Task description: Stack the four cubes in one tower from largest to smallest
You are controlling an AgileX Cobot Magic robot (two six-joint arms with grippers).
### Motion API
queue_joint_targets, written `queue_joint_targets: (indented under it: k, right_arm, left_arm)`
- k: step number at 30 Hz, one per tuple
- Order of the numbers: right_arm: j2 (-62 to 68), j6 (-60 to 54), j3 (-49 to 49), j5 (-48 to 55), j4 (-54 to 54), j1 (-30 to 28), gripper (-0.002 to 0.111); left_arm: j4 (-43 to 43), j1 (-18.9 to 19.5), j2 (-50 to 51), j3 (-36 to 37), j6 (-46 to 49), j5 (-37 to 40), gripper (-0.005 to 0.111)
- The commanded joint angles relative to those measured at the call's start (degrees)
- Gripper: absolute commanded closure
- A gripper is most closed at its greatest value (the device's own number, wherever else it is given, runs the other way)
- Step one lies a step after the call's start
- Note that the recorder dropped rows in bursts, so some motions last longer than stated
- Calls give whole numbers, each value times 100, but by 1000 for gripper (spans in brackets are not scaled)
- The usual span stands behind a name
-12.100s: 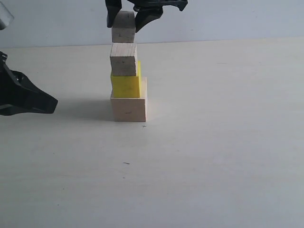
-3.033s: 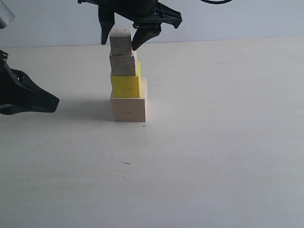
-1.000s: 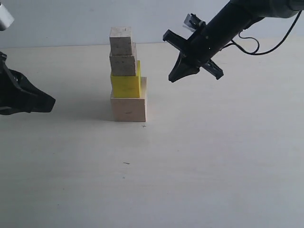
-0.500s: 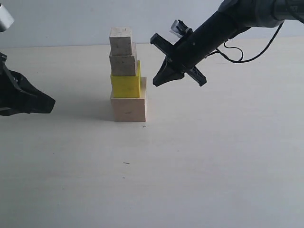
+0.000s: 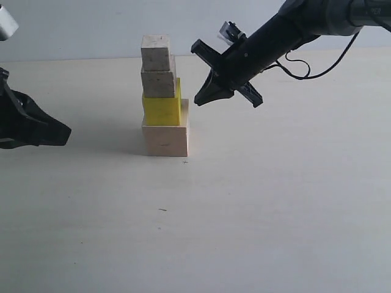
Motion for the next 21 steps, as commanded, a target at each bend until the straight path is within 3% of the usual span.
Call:
queue_joint_targets:
  k: [1,21]
  right_arm:
    - [-20,-71,18,-107,43,6,108]
    - [-20,-259,18,-285,-18,179,108]
  left_arm:
    - [-18,-3,13,14,-40,1,107]
    - [-28,-3,13,14,-40,-13,107]
